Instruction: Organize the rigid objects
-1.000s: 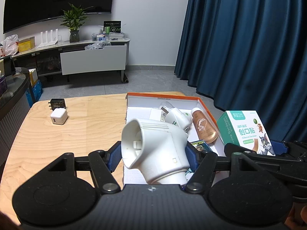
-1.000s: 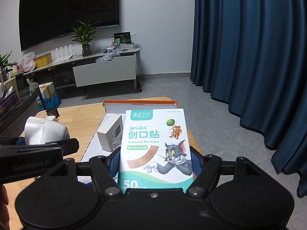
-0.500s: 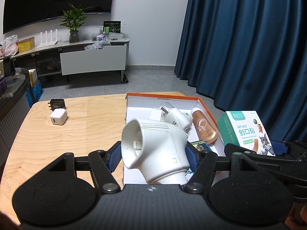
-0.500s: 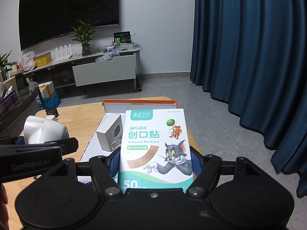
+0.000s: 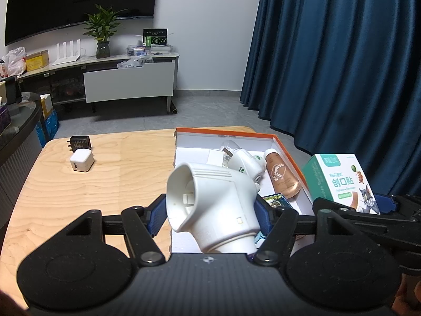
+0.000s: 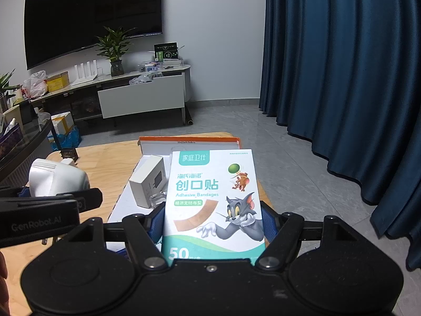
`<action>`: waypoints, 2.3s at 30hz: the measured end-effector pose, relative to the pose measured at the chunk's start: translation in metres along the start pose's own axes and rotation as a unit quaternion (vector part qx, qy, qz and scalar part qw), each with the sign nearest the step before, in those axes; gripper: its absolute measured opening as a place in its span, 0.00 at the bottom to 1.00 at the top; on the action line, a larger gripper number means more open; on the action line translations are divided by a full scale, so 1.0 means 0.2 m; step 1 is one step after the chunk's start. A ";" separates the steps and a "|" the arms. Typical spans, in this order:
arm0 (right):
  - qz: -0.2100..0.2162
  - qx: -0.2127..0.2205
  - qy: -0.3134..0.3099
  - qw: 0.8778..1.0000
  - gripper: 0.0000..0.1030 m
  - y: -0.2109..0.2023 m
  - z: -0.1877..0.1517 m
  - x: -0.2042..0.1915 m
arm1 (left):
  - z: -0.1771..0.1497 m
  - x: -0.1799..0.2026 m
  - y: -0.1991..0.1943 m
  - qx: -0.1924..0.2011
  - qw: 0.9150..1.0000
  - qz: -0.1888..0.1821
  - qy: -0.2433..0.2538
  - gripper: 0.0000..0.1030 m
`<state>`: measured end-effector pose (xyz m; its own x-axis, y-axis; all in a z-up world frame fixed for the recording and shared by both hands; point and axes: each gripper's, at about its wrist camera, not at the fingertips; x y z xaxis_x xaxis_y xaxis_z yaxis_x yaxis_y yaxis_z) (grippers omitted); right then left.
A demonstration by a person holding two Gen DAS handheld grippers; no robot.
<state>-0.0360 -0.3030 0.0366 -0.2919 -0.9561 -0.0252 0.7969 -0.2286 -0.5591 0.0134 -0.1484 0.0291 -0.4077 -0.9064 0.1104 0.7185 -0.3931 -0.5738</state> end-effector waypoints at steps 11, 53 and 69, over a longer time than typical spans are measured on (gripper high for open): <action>-0.014 -0.004 0.011 1.000 0.81 0.02 -0.01 0.06 | 0.00 -0.02 0.01 -0.001 1.000 0.010 -0.008 0.66; 0.001 -0.018 0.003 1.000 0.81 0.03 -0.04 0.05 | -0.02 -0.02 0.03 -0.010 1.000 0.009 -0.017 0.66; 0.007 -0.025 -0.001 1.000 0.82 0.04 -0.06 0.05 | -0.02 -0.02 0.04 -0.012 1.000 0.005 -0.018 0.66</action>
<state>-0.0380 -0.3117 0.0216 -0.2795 -0.9596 -0.0318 0.7741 -0.2056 -0.5988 0.0177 -0.1478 0.0210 -0.3794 -0.9157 0.1324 0.7086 -0.3796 -0.5948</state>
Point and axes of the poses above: each gripper's, at about its wrist camera, not at the fingertips, and y roughly the way its jaws point, x to its right, z to its top, and after that the axes turned 1 degree about x, right-handed
